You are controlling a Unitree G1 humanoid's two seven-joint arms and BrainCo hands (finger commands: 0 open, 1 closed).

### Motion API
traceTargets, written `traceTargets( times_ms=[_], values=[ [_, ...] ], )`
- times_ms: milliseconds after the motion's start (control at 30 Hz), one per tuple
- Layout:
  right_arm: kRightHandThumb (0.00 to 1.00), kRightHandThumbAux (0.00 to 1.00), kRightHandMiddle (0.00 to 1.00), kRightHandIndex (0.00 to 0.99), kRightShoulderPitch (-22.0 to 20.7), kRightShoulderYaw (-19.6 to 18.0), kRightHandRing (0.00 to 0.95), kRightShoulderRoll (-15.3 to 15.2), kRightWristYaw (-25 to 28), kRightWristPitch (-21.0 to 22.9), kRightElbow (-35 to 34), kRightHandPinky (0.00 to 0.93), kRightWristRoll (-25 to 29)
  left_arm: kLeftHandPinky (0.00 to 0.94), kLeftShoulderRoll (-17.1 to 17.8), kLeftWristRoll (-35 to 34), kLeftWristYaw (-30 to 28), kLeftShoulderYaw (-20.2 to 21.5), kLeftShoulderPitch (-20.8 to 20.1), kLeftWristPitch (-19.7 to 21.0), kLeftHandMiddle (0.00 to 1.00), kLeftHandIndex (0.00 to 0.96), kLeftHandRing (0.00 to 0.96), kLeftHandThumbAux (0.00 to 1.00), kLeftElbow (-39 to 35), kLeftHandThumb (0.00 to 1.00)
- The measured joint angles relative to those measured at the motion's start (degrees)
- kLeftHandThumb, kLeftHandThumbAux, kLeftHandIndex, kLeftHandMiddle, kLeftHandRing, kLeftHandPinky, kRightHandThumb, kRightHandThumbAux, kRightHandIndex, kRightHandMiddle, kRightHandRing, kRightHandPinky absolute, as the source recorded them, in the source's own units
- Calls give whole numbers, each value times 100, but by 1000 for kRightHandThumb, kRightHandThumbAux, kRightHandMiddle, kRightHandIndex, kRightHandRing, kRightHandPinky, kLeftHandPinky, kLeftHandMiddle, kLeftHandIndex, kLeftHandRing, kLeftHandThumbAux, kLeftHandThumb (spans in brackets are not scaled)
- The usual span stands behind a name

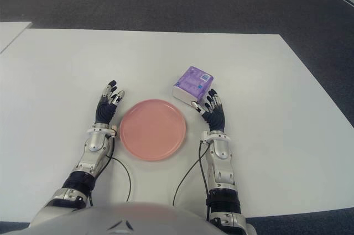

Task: Put the tissue paper into the plate.

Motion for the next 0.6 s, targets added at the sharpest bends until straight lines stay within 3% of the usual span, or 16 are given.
traceTargets(
  times_ms=[600],
  values=[
    [97,792,19,0,0,23,30,7,-24,44,-45,69,-4,0,7,-28,-5,9,-26,61,0,0,0,403,3,0]
  ],
)
